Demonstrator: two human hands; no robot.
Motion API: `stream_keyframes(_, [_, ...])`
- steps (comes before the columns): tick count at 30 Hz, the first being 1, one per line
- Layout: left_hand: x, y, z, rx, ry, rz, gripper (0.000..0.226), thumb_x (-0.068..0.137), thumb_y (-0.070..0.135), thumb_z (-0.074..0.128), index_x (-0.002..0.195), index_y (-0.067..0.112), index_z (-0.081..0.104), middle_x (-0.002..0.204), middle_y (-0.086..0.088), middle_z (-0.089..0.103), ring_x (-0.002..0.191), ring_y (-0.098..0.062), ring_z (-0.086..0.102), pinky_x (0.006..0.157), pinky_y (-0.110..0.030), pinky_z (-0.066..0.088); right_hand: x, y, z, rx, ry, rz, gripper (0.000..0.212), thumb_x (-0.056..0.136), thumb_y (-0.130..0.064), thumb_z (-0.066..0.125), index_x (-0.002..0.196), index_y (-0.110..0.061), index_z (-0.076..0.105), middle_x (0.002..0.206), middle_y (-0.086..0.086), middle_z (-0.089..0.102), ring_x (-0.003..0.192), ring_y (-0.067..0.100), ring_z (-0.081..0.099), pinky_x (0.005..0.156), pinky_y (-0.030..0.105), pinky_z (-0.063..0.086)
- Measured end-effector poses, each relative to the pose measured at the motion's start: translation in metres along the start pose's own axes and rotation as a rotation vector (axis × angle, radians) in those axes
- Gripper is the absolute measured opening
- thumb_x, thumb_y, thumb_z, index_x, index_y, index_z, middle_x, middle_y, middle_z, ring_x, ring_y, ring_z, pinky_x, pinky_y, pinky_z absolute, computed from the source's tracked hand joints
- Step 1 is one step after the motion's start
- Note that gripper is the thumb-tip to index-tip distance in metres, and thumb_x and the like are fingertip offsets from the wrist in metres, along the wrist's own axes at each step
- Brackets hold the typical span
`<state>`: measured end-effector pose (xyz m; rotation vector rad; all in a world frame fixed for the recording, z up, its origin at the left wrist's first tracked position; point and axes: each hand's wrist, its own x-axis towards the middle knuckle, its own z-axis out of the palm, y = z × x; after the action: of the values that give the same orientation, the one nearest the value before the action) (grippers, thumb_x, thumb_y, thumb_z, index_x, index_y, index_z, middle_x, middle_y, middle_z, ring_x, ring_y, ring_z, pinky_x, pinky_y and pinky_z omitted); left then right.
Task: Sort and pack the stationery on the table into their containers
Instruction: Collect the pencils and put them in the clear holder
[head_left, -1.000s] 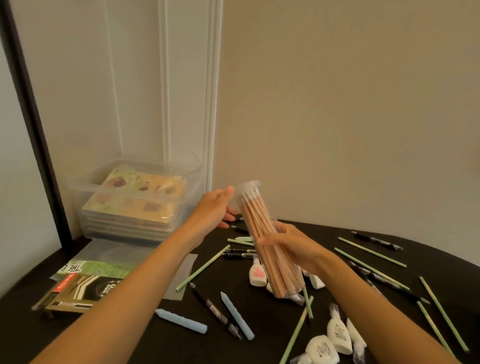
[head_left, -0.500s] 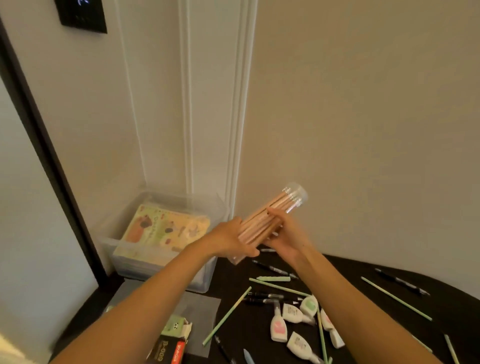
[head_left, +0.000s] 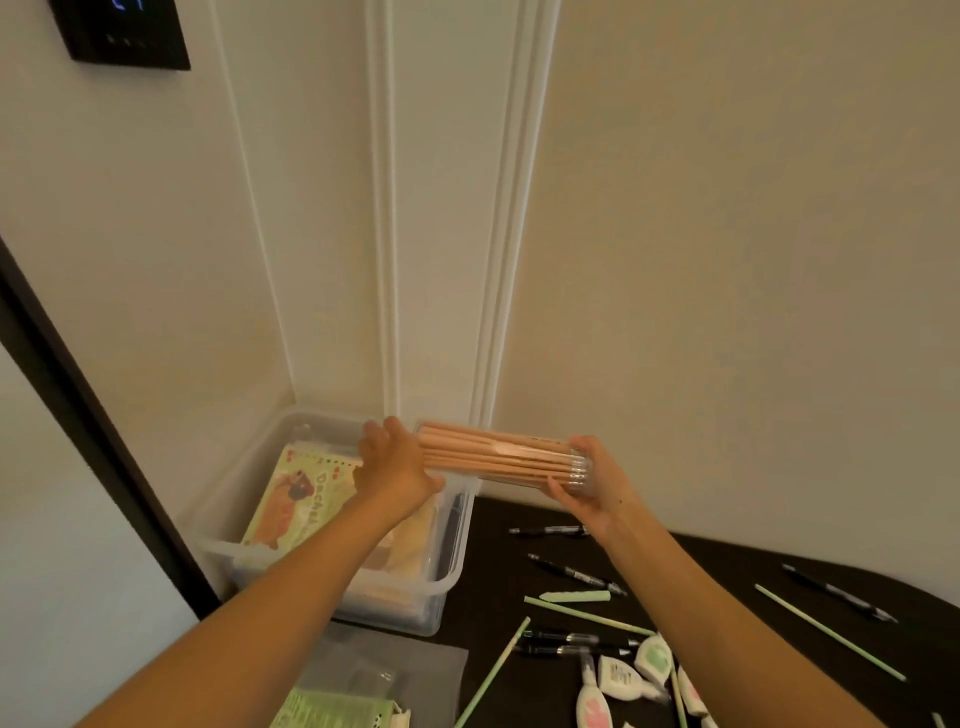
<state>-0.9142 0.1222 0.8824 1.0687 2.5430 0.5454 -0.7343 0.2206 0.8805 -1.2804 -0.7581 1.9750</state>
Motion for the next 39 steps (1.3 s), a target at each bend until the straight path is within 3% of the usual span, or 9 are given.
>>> stream_keyframes(3, [0.009,-0.009,0.012,-0.086,-0.267,-0.109,0.102,0.075,0.054,0.066,0.146,0.006,0.01,0.147,-0.015,0.027,0.129,-0.032,0.039,0.102,-0.041,0.04,0.011,0.004,0.002,0.031,0.026,-0.001,0.038,0.083,-0.02,0.064,0.118,-0.005,0.057,0.115,0.022,0.06,0.102,0.035,0.063,0.047,0.025,0.053])
stream_keyframes(5, [0.007,-0.008,0.018,0.025,-0.417,-0.087,0.078,0.084,0.049,0.06,0.141,0.005,0.03,0.138,-0.013,0.043,0.124,-0.029,0.046,0.095,-0.032,0.042,0.014,0.006,0.006,0.031,0.022,-0.002,0.038,0.083,-0.02,0.064,0.118,-0.005,0.057,0.114,0.022,0.061,0.102,0.035,0.063,0.047,0.025,0.053])
stream_keyframes(8, [0.013,-0.013,0.03,0.096,-0.365,-0.04,0.037,0.09,0.024,0.055,0.122,0.006,0.049,0.124,-0.01,0.054,0.114,-0.026,0.052,0.083,-0.03,0.036,0.017,0.011,0.015,0.009,0.009,-0.004,0.038,0.083,-0.022,0.064,0.117,-0.006,0.057,0.113,0.021,0.062,0.101,0.033,0.064,0.051,0.027,0.055])
stream_keyframes(12, [0.027,-0.041,0.03,0.095,-0.27,-0.092,0.017,0.087,0.016,0.056,0.101,0.006,0.058,0.103,-0.006,0.061,0.099,-0.024,0.059,0.074,-0.026,0.046,0.018,0.023,0.027,0.002,-0.069,0.015,0.031,0.086,-0.021,0.062,0.113,-0.007,0.06,0.111,0.02,0.064,0.104,0.033,0.063,0.056,0.028,0.056])
stream_keyframes(17, [0.038,-0.077,0.035,-0.007,-0.252,-0.168,0.026,0.079,0.01,0.063,0.105,0.005,0.062,0.107,-0.008,0.064,0.095,-0.025,0.062,0.064,-0.026,0.043,0.02,0.04,0.056,-0.079,-0.208,0.02,0.023,0.088,-0.019,0.061,0.108,-0.008,0.059,0.108,0.017,0.063,0.098,0.028,0.063,0.07,0.034,0.055])
stream_keyframes(23, [0.046,-0.096,0.051,-0.218,-0.202,-0.218,0.008,0.083,0.015,0.063,0.087,0.011,0.057,0.086,-0.005,0.064,0.076,-0.021,0.061,0.062,-0.028,0.048,0.039,0.069,0.075,-0.222,-0.314,0.07,0.054,0.083,-0.017,0.068,0.128,-0.003,0.041,0.125,0.018,0.053,0.11,0.027,0.057,0.074,0.035,0.056])
stream_keyframes(27, [0.047,-0.104,0.057,-0.211,-0.203,-0.247,0.032,0.081,0.027,0.068,0.107,0.012,0.055,0.099,-0.004,0.068,0.09,-0.023,0.066,0.083,-0.034,0.052,0.045,0.067,0.073,-0.715,-0.383,-0.109,0.051,0.078,-0.018,0.073,0.119,-0.01,0.045,0.122,0.013,0.054,0.11,0.025,0.056,0.092,0.038,0.05])
stream_keyframes(34, [0.043,-0.113,0.059,0.231,-0.315,-0.162,0.051,0.08,0.054,0.061,0.12,0.023,0.055,0.126,0.001,0.057,0.12,-0.023,0.05,0.101,-0.036,0.037,0.048,0.072,0.084,-2.019,-0.444,-0.679,0.057,0.078,-0.051,0.066,0.117,-0.013,0.049,0.106,0.006,0.059,0.095,0.022,0.053,0.088,0.033,0.038])
stream_keyframes(39, [0.04,-0.121,0.054,0.509,-0.278,-0.133,0.042,0.092,0.048,0.044,0.123,0.021,0.054,0.127,-0.001,0.054,0.118,-0.023,0.048,0.094,-0.03,0.03,0.049,0.086,0.084,-2.157,-0.486,-0.745,0.06,0.08,-0.054,0.062,0.116,-0.009,0.049,0.107,0.01,0.06,0.103,0.028,0.051,0.1,0.038,0.027])
